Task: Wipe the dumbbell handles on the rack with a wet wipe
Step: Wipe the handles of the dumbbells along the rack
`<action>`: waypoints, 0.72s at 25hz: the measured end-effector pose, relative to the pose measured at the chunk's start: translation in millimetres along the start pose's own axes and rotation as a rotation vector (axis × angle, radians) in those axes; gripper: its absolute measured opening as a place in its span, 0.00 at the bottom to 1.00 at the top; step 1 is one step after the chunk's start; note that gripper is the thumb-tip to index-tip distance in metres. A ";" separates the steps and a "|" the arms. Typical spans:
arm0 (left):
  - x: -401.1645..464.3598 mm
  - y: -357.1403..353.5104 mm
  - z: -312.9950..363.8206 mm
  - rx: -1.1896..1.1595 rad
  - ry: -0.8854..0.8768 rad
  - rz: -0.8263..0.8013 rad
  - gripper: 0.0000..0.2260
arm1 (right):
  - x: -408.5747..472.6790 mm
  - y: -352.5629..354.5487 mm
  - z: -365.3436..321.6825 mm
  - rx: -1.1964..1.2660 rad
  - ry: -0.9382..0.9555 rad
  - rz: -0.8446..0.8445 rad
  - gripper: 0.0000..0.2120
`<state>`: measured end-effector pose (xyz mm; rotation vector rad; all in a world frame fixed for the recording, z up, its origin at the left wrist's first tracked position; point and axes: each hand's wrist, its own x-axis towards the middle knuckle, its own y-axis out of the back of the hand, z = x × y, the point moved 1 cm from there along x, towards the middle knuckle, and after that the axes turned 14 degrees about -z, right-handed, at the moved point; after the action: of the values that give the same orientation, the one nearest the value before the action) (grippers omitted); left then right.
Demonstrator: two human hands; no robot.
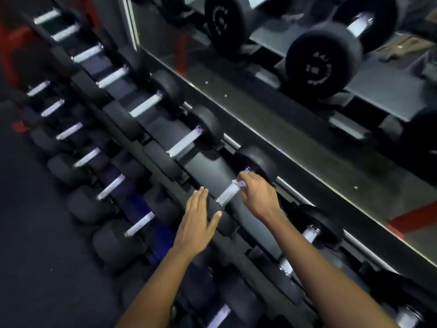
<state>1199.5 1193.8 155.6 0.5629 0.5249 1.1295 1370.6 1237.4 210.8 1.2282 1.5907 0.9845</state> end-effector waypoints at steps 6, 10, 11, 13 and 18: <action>6.2 -36.8 -26.8 0.106 -0.004 0.032 0.34 | 27.2 -55.8 8.5 -0.163 0.251 -0.018 0.09; 7.3 -38.7 -33.0 0.141 -0.018 0.040 0.34 | 24.0 -80.5 15.8 -0.208 0.425 -0.157 0.17; 7.2 -38.8 -33.5 0.138 -0.022 0.040 0.34 | 23.6 -78.1 19.0 -0.248 0.449 -0.150 0.18; 6.8 -38.4 -34.0 0.141 -0.020 0.033 0.34 | 26.1 -67.5 24.9 -0.328 0.472 -0.116 0.17; 7.1 -36.0 -38.5 0.103 -0.020 0.019 0.36 | 44.7 -41.2 49.6 -0.371 0.268 0.019 0.20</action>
<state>1201.6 1194.7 102.5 0.6694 0.5638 1.1186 1400.1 1276.6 149.5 0.8840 1.5074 1.4311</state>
